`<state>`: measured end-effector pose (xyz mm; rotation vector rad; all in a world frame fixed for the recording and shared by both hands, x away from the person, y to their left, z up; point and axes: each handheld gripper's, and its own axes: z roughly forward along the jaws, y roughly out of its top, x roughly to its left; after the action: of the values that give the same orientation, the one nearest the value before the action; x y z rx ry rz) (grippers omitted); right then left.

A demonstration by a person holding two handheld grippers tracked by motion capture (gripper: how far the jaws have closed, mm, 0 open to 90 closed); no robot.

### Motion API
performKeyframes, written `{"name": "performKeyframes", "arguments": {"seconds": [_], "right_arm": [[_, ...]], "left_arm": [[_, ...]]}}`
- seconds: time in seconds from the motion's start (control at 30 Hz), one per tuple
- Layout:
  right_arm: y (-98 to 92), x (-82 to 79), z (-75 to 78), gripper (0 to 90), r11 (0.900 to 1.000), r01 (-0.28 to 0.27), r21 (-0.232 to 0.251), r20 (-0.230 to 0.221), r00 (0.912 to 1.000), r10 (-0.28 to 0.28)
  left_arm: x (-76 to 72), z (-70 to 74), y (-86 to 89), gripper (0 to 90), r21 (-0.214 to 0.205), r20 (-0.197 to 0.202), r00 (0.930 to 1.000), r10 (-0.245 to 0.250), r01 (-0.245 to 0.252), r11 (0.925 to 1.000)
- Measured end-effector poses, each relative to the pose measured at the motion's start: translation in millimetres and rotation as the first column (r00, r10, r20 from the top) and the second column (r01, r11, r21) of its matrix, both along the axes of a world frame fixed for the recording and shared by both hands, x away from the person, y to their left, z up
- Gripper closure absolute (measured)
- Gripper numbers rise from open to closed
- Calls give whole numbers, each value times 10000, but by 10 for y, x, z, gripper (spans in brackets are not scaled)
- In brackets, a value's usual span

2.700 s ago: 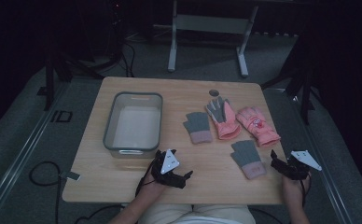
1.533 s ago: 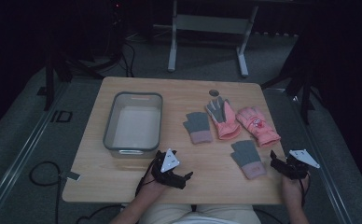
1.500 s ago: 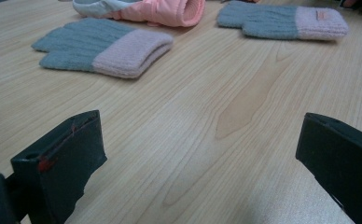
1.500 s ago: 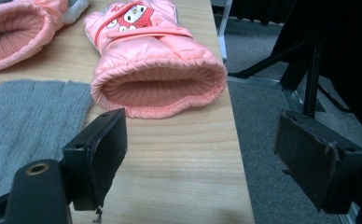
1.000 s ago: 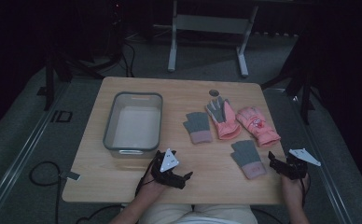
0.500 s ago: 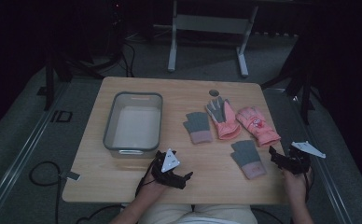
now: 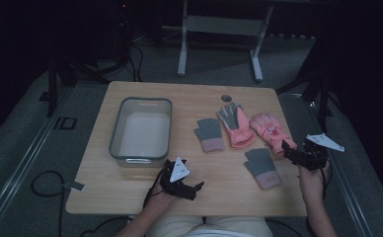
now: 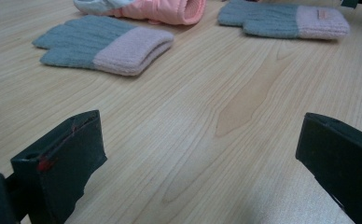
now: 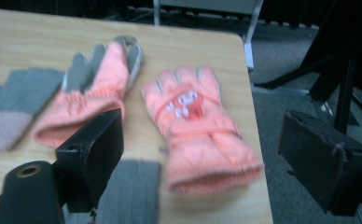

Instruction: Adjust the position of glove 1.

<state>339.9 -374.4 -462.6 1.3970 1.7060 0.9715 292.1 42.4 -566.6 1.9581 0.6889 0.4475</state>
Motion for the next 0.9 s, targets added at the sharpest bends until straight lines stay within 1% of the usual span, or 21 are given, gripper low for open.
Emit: {"name": "performKeyframes", "arguments": {"seconds": [0.07,0.1,0.13,0.17,0.2,0.23,0.27,0.33,0.4,0.5,0.57,0.63,0.7,0.73,0.83,0.9], "right_arm": [[19,33,62,163,9994,-207,279,-142,9997,212],[31,53,84,182,9988,-257,415,-199,9994,265],[47,71,99,191,9983,-352,473,-281,9989,366],[62,90,107,186,9977,-456,493,-456,9978,479],[83,105,115,187,9980,-452,448,-601,9970,479],[106,114,118,188,9977,-518,438,-541,9971,542],[125,129,122,183,9966,-676,462,-587,9958,703],[173,156,127,162,9963,-772,390,-680,9945,797],[214,188,141,139,9945,-902,538,-789,9924,943],[259,217,166,135,9943,-933,512,-903,9911,976],[320,257,207,117,9916,-1082,713,-986,9885,1150],[367,281,233,111,9899,-1217,727,-974,9869,1285],[426,306,258,111,9901,-1260,613,-990,9863,1317],[454,317,271,110,9884,-1383,621,-999,9845,1440],[546,342,307,111,9849,-1703,326,-920,9807,1726],[604,361,326,135,9808,-1940,209,-860,9770,1951]], "left_arm": [[-3,-1,-4,7,-22,0,10000,5,-5,10000],[-4,-1,-5,7,-6,3,10000,-15,15,10000],[-4,-1,-7,6,16,6,10000,-33,33,10000],[-3,-1,-8,7,61,2,10000,-31,31,10000],[-3,0,-8,6,61,4,10000,-33,33,10000],[-2,-1,-7,6,43,6,10000,-40,40,10000],[-2,-1,-7,7,39,5,10000,-35,35,10000],[-3,0,-7,6,61,20,10000,-44,44,10000],[-2,0,-9,7,80,-14,10000,-43,43,10000],[2,0,-5,7,91,-16,10000,-43,43,9999],[2,0,-5,7,77,-26,10000,-56,56,10000],[1,0,-4,7,61,-21,10000,-61,61,10000],[-1,-1,-5,7,47,-22,10000,-65,65,10000],[0,0,-4,6,49,-16,10000,-69,70,10000],[1,-1,-2,6,6,-48,9999,-94,94,10000],[0,-2,-4,7,-11,-43,10000,-89,89,10000]]}}
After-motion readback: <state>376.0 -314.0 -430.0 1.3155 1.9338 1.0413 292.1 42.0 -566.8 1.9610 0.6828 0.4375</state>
